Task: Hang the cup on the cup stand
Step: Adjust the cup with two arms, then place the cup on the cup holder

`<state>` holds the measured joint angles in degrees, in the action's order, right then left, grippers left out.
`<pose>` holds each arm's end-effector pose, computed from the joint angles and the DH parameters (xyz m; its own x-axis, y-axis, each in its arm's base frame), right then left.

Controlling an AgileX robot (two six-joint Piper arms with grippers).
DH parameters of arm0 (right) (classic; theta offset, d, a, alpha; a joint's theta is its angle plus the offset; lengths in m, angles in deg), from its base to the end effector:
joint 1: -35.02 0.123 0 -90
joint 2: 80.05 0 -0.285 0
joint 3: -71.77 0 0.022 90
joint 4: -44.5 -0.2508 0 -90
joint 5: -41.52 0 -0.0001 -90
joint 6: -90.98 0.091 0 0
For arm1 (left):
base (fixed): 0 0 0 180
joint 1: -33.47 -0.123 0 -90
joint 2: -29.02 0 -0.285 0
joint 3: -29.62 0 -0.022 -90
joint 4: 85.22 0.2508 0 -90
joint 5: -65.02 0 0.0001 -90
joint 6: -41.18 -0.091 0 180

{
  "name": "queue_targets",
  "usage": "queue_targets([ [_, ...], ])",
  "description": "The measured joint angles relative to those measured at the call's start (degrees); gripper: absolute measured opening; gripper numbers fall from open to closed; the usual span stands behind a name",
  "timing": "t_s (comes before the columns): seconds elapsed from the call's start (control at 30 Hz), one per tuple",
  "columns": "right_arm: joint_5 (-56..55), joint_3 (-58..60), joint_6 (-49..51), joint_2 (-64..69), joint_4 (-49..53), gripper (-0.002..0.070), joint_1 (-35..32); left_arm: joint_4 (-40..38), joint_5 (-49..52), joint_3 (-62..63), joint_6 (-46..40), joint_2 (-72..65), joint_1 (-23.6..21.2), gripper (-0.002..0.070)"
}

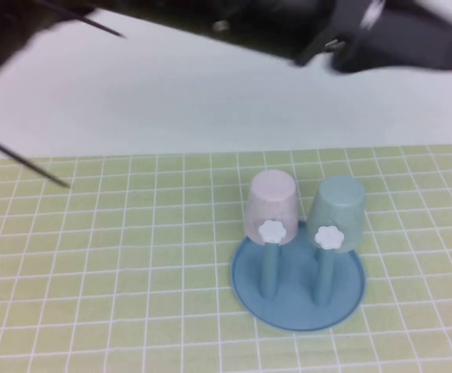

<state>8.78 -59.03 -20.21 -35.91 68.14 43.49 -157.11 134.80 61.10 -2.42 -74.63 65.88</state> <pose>0.1219 0.0381 0.3693 0.0476 0.7474 -0.6627 -0.5600 0.5693 0.6019 0.2412 -0.2493 0.4820 -0.3692 0.2065 -0.9061 0.9209 -0.0497 -0.3866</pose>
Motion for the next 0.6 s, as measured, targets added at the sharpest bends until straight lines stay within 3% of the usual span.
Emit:
queue_targets([
  [0.1, 1.58, 0.00, 0.37, 0.00, 8.84, 0.0533, 0.00, 15.84, -3.01, 0.00, 3.36, 2.95, -1.24, 0.0000],
  [0.27, 2.95, 0.00, 1.55, 0.00, 25.20, 0.0533, 0.00, 47.32, -3.80, -0.11, 16.57, 6.44, -1.71, 0.0000],
  [0.43, 2.71, 0.00, 1.70, 0.00, 39.54, 0.0533, 0.00, 61.35, -4.69, -5.44, 22.53, 10.78, -1.71, -0.0001],
  [0.6, 1.98, 0.00, 1.96, 0.00, 48.13, 0.0533, 0.00, 72.33, -13.28, -17.95, 31.56, 18.55, -1.71, -0.0001],
])
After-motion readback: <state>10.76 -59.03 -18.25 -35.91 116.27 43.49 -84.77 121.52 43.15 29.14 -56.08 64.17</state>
